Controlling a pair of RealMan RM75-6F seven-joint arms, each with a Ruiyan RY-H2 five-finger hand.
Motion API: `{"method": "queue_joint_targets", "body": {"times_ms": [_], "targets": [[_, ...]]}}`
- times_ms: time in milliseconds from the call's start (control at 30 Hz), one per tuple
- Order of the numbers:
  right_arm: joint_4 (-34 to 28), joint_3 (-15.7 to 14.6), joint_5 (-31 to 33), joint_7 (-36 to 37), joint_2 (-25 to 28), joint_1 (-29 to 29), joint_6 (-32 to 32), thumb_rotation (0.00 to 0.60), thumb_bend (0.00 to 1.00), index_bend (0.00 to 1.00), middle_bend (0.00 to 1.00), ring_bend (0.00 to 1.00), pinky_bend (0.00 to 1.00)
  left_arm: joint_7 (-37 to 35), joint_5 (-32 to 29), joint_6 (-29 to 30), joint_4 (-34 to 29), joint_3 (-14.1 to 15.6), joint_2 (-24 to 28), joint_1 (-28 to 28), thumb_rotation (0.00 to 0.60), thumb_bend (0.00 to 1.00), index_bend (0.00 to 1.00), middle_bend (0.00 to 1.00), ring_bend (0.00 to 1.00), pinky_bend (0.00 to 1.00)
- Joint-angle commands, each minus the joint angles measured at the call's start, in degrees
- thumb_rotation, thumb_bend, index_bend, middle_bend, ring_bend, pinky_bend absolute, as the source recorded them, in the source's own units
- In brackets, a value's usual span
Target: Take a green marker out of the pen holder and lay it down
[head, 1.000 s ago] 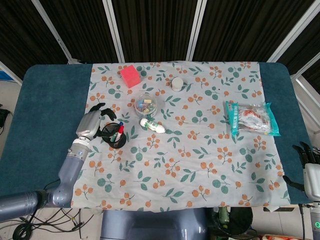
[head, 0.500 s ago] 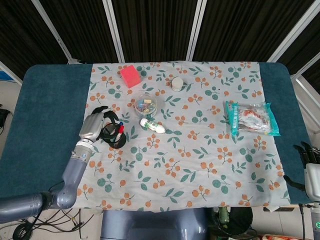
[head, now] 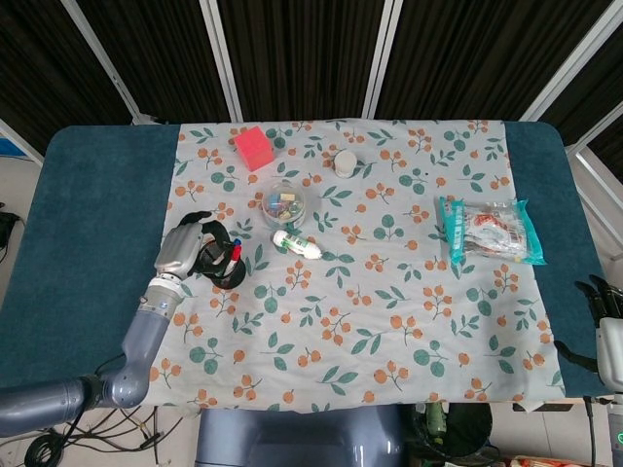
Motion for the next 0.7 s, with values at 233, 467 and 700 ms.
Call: {"method": "queue_joint_targets", "body": {"times_ms": [233, 467, 700], "targets": [[0.02, 0.08, 0.4, -0.26, -0.09, 0.05, -0.22, 0.6, 0.0, 0.2, 0.14, 0.24, 0.24, -0.57, 1.18, -1.45, 0.89, 0.17, -0.52, 0.29, 0.6, 0.26, 0.49, 0.53, 0.13, 0.1], [0.06, 0.2, 0.57, -0.14, -0.11, 0.0, -0.14, 0.6, 0.0, 0.2, 0.14, 0.24, 0.24, -0.67, 1.59, -1.68, 1.27, -0.01, -0.57, 0.58, 0.6, 0.31, 0.5, 0.54, 0.13, 0.1], [-0.07, 0.22, 0.85, -0.42, -0.13, 0.02, -0.31, 0.6, 0.0, 0.2, 0.14, 0.24, 0.24, -0.67, 2.1, -1.91, 1.17, -0.19, -0.57, 0.76, 0.6, 0.32, 0.52, 0.55, 0.14, 0.1]]}}
